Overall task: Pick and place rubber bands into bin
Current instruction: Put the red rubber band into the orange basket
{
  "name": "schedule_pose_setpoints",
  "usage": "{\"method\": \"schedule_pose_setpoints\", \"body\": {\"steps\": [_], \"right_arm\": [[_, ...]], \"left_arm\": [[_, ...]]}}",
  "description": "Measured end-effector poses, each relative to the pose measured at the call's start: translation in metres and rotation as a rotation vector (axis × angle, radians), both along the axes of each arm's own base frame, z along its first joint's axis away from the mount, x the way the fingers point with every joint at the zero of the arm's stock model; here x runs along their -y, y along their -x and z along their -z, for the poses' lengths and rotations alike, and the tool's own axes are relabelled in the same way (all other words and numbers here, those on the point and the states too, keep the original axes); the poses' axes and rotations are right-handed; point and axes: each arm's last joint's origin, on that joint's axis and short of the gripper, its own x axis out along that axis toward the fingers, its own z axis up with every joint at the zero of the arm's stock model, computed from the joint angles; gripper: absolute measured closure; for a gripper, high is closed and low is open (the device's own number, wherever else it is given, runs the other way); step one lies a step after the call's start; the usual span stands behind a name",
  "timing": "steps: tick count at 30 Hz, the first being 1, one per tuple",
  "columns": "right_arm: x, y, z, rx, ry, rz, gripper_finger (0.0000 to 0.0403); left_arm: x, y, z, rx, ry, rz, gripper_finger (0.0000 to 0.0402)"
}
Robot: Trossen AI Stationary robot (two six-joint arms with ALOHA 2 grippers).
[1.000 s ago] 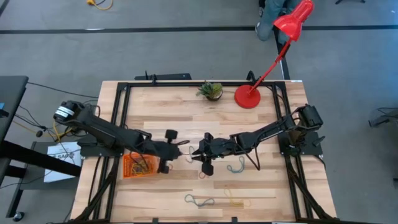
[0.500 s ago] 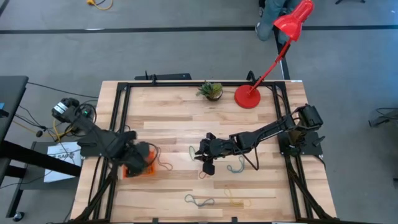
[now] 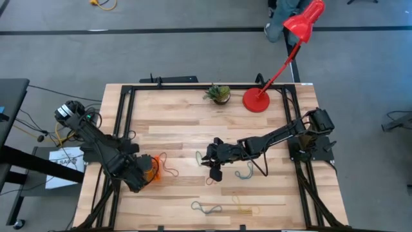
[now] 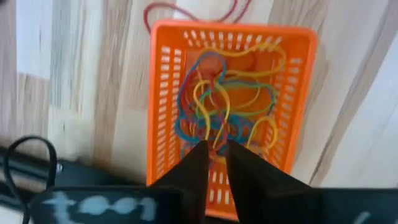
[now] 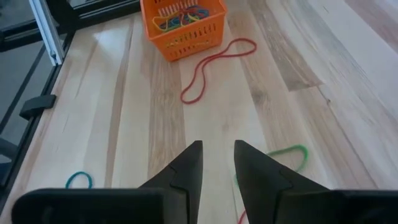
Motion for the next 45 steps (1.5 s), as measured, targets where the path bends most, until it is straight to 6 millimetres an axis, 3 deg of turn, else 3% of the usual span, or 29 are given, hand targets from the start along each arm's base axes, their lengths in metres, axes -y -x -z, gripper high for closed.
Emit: {"method": "schedule_pose_setpoints", "body": {"steps": [6, 12, 15, 21, 30, 35, 45], "right_arm": [[0.000, 0.000, 0.000, 0.003, -0.004, 0.002, 0.0317], [0.001, 0.000, 0.000, 0.004, -0.003, 0.004, 0.0317], [0.001, 0.000, 0.000, 0.004, -0.003, 0.004, 0.0317], [0.001, -0.001, -0.001, 0.011, -0.004, 0.004, 0.0317], [0.001, -0.001, -0.001, 0.018, -0.005, 0.004, 0.0317], [0.001, -0.001, -0.001, 0.010, -0.002, 0.006, 0.0317], [0.004, -0.002, -0.001, 0.012, -0.002, 0.015, 0.0317]], "left_arm": [[-0.001, -0.006, 0.000, 0.138, -0.098, 0.030, 0.0315], [0.013, -0.032, -0.008, 0.457, -0.176, 0.265, 0.0307], [0.015, -0.044, -0.010, 0.513, -0.154, 0.336, 0.0307], [0.005, -0.066, 0.007, 0.410, -0.106, 0.319, 0.0307], [-0.008, -0.112, 0.066, 0.159, 0.099, 0.465, 0.0307], [-0.013, -0.122, 0.091, 0.079, 0.143, 0.445, 0.0307], [-0.011, -0.127, 0.099, 0.080, 0.137, 0.459, 0.0325]]}}
